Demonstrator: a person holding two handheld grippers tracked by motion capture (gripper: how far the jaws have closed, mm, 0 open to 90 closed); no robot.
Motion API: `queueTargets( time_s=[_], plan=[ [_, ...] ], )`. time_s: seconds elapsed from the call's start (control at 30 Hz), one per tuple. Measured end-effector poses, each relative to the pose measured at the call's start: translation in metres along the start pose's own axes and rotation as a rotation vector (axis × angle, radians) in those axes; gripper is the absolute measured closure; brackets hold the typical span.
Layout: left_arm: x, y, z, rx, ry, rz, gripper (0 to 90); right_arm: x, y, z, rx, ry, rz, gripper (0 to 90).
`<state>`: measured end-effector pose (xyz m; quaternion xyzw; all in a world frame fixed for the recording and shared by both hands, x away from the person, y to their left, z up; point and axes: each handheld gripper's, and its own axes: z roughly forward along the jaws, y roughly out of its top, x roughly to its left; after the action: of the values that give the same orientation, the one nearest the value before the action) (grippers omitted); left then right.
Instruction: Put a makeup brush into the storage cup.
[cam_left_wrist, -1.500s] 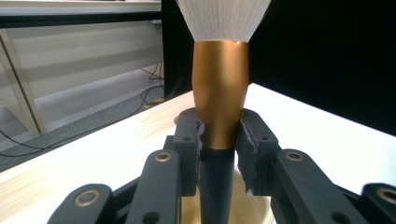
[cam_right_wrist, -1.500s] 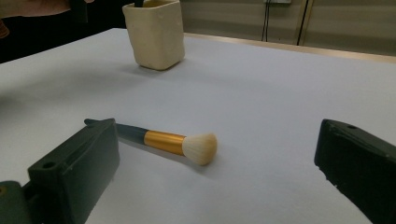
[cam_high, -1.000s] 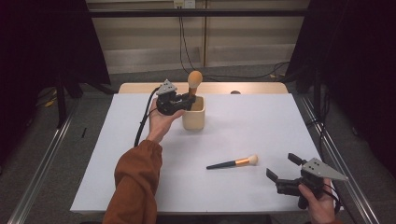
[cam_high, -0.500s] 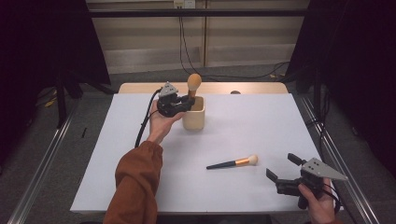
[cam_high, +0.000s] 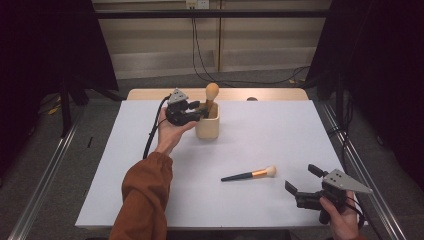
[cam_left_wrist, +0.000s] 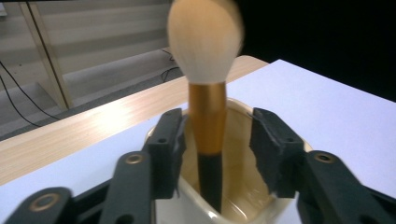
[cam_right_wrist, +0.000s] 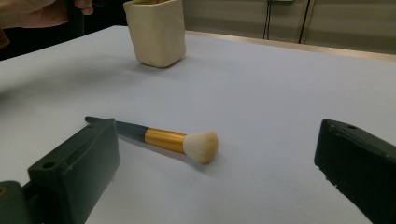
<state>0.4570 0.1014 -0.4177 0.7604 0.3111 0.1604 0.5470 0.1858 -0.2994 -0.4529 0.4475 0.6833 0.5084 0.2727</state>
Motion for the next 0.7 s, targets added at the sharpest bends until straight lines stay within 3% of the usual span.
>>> queueTargets(
  time_s=[0.07, 0.33, 0.47, 0.53, 0.6, 0.7],
  plan=[
    [0.001, -0.002, -0.002, -0.002, -0.002, -0.005, 47.3, 0.000, 0.000, 0.000, 0.001, -0.001, 0.000, 0.0],
    [0.001, -0.002, -0.010, -0.002, 0.004, -0.035, 20.3, 0.000, 0.000, 0.001, 0.003, 0.000, 0.001, 0.0],
    [-0.004, -0.004, -0.013, 0.010, -0.002, -0.021, 10.7, 0.000, 0.000, 0.001, 0.003, 0.000, -0.001, 0.0],
    [-0.003, -0.004, -0.016, 0.005, -0.035, -0.046, 8.6, 0.000, 0.000, 0.001, 0.001, 0.000, 0.002, 0.0],
    [-0.002, -0.002, -0.019, 0.007, -0.038, -0.052, 5.2, 0.000, 0.000, 0.000, -0.001, -0.003, 0.000, 0.0],
    [-0.005, 0.001, -0.027, 0.014, -0.032, 0.002, 3.9, -0.001, 0.000, 0.000, -0.001, -0.004, 0.001, 0.0]
  ],
)
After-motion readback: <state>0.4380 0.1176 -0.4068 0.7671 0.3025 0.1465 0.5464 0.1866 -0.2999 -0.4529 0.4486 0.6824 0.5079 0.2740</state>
